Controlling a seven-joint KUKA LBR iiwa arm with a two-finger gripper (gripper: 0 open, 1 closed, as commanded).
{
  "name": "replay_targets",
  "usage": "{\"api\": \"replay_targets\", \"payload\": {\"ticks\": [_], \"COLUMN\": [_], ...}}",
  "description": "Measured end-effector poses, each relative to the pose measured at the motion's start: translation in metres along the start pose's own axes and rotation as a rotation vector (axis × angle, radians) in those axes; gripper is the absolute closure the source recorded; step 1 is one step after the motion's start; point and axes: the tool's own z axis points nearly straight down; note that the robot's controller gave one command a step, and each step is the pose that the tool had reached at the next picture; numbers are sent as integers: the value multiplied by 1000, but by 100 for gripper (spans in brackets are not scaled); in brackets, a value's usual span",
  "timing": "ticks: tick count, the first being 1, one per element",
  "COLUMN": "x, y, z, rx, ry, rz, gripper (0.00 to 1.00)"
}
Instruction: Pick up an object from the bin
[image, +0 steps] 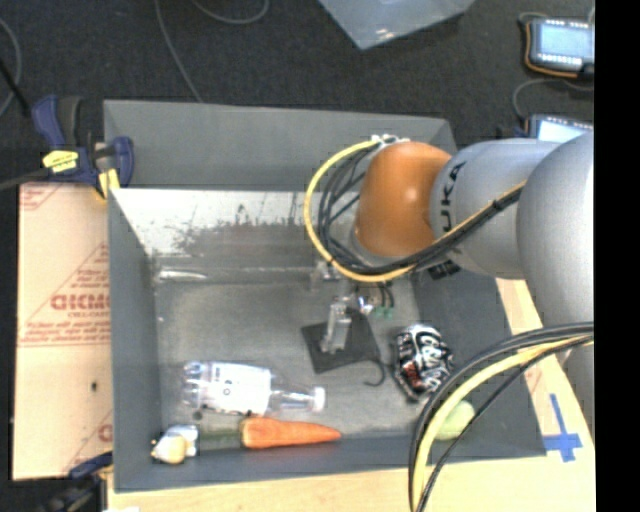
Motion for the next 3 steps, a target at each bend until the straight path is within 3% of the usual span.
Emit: {"api": "replay_targets", "payload": {"ticks": [1,2,3], "x": [7,5,5], "y": [-17,-9,-9], "z": [0,3,3], "rx": [3,-1,-1], "ry": [4,-2,-2], "rz": [3,111,111], "gripper": [0,100,100]}}
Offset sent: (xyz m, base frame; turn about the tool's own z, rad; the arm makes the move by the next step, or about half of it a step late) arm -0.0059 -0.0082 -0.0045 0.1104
